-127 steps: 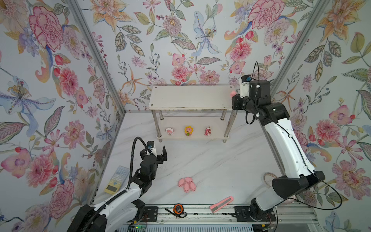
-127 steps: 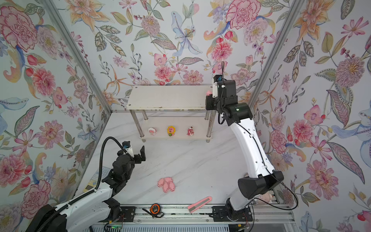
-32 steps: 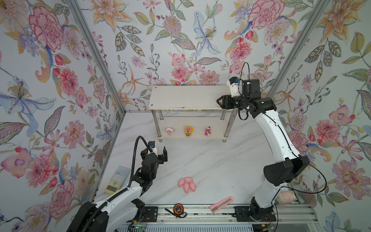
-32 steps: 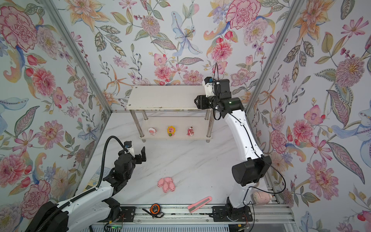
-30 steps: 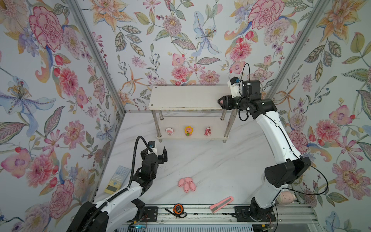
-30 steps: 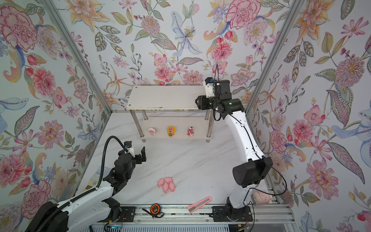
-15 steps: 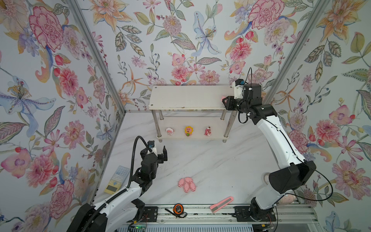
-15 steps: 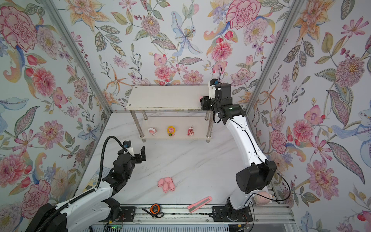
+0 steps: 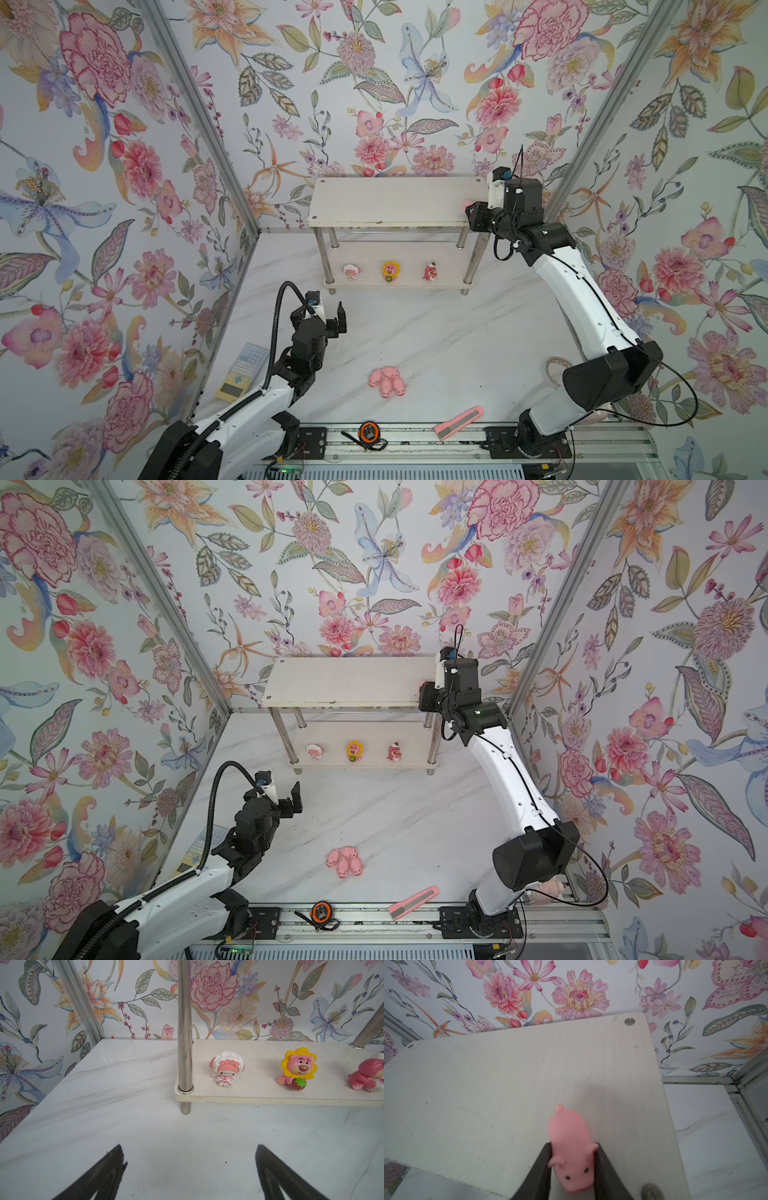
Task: Organize plastic toys on shelves
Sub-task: Place the plastic toy on the shelf.
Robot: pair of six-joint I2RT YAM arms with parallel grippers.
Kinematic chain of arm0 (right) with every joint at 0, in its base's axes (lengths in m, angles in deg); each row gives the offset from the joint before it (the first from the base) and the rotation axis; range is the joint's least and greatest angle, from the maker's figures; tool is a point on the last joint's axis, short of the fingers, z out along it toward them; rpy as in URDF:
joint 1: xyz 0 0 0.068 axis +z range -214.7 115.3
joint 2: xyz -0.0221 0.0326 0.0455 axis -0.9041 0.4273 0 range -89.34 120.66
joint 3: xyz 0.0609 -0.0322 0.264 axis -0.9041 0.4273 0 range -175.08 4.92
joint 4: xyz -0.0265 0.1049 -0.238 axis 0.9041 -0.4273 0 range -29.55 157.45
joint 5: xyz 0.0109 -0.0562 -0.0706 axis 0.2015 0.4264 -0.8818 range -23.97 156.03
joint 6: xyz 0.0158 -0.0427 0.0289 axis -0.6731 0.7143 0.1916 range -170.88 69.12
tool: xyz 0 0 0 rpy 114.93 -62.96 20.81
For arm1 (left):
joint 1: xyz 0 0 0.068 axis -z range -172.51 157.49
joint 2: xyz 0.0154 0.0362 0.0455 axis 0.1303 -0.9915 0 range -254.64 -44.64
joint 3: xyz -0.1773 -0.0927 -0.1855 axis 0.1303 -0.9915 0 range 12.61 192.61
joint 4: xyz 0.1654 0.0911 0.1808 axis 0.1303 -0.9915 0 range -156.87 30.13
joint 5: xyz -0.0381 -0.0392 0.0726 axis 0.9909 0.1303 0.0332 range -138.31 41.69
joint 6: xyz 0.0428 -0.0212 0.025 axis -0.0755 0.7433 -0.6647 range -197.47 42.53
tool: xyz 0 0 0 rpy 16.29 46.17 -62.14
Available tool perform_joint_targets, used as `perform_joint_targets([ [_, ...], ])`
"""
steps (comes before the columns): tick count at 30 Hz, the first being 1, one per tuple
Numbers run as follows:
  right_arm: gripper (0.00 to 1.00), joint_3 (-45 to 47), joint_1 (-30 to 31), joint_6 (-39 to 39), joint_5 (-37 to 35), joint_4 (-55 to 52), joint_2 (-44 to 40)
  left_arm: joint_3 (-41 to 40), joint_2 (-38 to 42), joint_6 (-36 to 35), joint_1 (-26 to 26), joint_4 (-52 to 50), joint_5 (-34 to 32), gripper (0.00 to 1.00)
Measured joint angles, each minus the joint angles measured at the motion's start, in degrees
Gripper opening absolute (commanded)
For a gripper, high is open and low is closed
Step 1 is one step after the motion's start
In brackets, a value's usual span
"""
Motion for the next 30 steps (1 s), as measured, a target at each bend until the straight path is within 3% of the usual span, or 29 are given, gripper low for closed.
perform_joint_targets([
  [6, 0.51, 0.0, 1.0, -0.9, -0.3, 0.5, 0.0, 0.0, 1.1, 0.0, 0.0, 0.0, -0.1, 0.99],
  [19, 0.66, 5.3, 1.5, -1.1, -1.2, 1.8, -5.0, 0.0, 1.3, 0.0, 0.0, 0.0, -0.1, 0.99],
  [22, 0.65, 9.5, 1.0, -1.1, -2.8, 0.8, -9.9, 0.0, 1.3, 0.0, 0.0, 0.0, 0.0, 0.99],
  [26, 0.58, 16.0, 1.5, -0.3, -5.7, 0.0, -17.4, 0.0, 1.3, 0.4, 0.0, 0.0, 0.0, 0.99],
  [30, 0.52, 25.1, 8.2, 2.4, -10.4, -0.5, -24.0, 0.0, 1.3, 0.4, 0.0, 0.0, 0.0, 0.99],
])
